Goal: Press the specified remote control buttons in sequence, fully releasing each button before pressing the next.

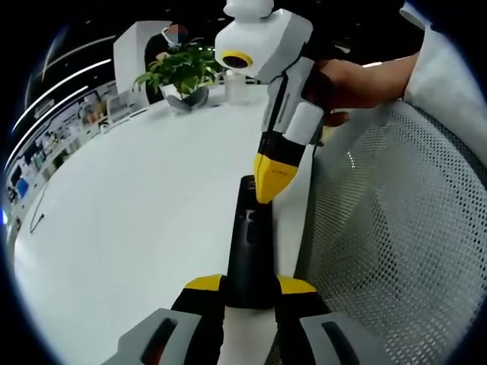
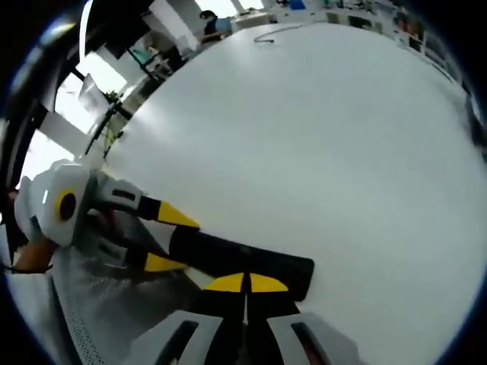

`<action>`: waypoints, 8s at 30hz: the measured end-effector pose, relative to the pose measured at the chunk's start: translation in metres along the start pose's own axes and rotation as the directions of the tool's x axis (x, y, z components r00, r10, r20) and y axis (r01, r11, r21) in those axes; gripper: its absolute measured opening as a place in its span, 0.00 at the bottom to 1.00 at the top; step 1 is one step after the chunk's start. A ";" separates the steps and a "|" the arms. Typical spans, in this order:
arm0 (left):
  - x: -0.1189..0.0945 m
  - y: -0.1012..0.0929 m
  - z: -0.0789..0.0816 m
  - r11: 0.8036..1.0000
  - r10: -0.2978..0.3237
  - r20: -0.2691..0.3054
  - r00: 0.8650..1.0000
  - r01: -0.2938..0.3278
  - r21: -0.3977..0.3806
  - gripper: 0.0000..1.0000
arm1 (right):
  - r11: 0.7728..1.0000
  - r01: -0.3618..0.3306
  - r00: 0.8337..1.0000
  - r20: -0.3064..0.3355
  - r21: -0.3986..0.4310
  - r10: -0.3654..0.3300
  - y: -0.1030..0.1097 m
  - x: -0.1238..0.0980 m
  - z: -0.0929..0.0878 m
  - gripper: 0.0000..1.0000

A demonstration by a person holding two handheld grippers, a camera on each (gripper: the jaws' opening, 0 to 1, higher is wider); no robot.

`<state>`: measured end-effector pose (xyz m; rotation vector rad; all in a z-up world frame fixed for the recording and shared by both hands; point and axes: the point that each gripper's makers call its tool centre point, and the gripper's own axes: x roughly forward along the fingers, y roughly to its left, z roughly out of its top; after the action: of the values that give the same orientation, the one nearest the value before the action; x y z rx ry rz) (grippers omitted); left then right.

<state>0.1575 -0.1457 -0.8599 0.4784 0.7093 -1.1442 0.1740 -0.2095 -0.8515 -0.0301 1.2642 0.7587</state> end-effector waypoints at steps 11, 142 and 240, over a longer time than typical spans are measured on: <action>0.000 0.000 0.000 1.000 -0.002 0.004 1.000 0.002 0.003 0.24 | 0.999 0.007 1.000 -0.006 0.044 -0.006 -0.001 -0.002 0.000 0.00; 0.002 -0.001 0.001 1.000 0.002 -0.025 1.000 -0.003 -0.016 0.23 | 0.992 0.070 0.967 -0.252 0.105 -0.042 0.012 0.019 0.018 0.00; 0.003 0.000 0.003 1.000 0.019 -0.013 1.000 -0.020 -0.009 0.24 | 0.985 -0.082 0.989 -0.109 0.149 0.099 0.021 0.007 0.005 0.00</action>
<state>0.1590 -0.1494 -0.8600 0.4840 0.7196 -1.1199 0.1679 -0.1876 -0.8475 0.1029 1.4368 0.7498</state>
